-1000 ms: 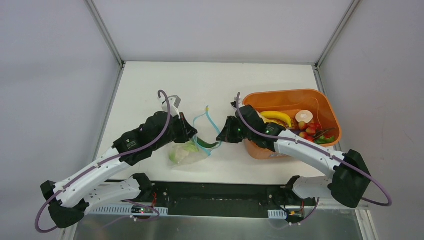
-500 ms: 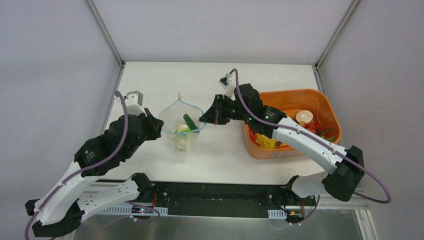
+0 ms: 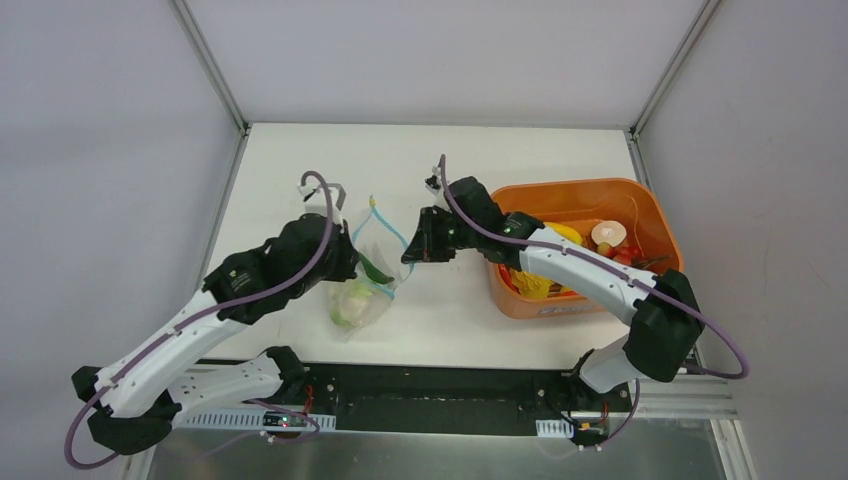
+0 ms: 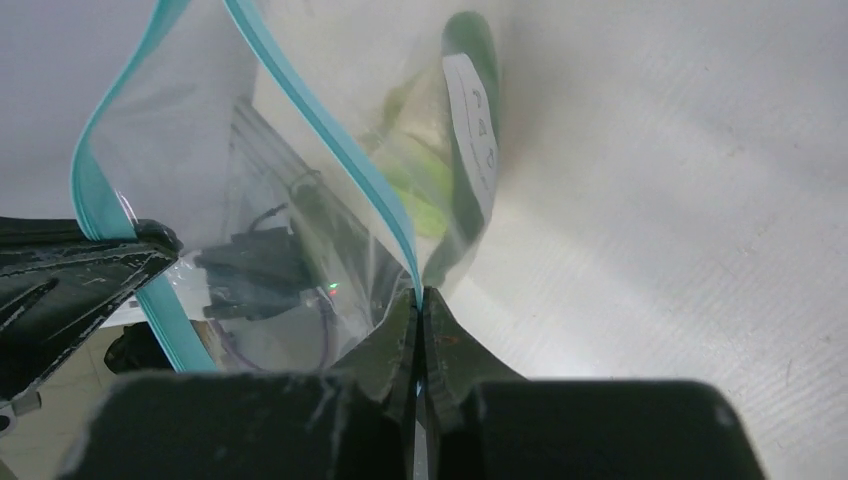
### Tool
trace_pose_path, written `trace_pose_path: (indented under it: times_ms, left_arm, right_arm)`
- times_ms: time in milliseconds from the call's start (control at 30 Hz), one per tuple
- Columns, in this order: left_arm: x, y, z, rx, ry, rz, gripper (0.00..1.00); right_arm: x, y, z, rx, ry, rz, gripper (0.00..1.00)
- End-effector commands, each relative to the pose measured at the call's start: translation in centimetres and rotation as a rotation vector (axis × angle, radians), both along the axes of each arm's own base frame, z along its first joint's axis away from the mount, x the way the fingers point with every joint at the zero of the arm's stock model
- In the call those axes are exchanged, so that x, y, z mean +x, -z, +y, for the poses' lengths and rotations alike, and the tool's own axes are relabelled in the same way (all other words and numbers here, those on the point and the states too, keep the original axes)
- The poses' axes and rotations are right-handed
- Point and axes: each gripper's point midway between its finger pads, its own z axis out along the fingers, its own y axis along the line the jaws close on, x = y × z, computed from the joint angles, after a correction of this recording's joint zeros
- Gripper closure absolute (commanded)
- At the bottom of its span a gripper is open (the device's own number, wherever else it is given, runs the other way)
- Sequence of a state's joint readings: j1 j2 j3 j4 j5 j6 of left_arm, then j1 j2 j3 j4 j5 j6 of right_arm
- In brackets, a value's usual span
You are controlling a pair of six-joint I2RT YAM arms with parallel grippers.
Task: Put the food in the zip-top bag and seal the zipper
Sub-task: Adjust the zipper food storage bag at the center of the board.
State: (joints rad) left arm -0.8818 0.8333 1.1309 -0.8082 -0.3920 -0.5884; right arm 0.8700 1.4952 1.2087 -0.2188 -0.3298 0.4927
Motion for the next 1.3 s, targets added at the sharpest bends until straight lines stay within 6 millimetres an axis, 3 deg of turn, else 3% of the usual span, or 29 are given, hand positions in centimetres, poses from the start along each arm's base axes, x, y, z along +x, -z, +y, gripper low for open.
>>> trace_pose_path:
  times_ms: [0, 167, 300, 367, 500, 567, 667, 833, 1267]
  left_arm:
    - [0.4, -0.6, -2.5, -0.084, 0.055, 0.001, 1.00]
    - [0.5, -0.7, -2.3, -0.089, 0.046, -0.009, 1.00]
    - [0.4, -1.0, -2.4, -0.113, 0.058, -0.024, 1.00]
    - [0.3, -1.1, -2.6, -0.122, 0.069, -0.029, 1.00]
    - [0.1, -1.0, -3.5, -0.160, 0.103, -0.025, 1.00]
    - [0.0, -0.8, -4.1, -0.187, 0.116, -0.015, 1.00]
    - [-0.1, -0.8, -5.1, -0.228, 0.137, -0.003, 1.00]
    - [-0.1, -0.6, -5.5, -0.244, 0.146, 0.001, 1.00]
    - [-0.2, -0.6, -5.0, -0.238, 0.135, -0.014, 1.00]
  right_arm:
    - [-0.4, 0.8, -1.4, -0.044, 0.003, -0.010, 0.96]
    - [-0.6, -0.9, -3.3, -0.014, 0.045, -0.099, 0.88]
    - [-0.8, -1.6, -4.6, -0.023, 0.066, -0.126, 0.67]
    - [-0.4, -2.2, -5.5, -0.027, 0.107, -0.155, 0.63]
    - [0.1, -4.9, -7.9, 0.004, 0.196, -0.253, 0.46]
    - [1.2, -6.0, -10.1, -0.017, 0.307, -0.324, 0.39]
    - [3.3, -7.0, -15.4, -0.103, 0.553, -0.437, 0.23]
    - [4.7, -7.3, -23.8, -0.251, 0.848, -0.546, 0.15]
    - [4.1, -4.6, -35.1, -0.526, 1.257, -0.487, 0.01]
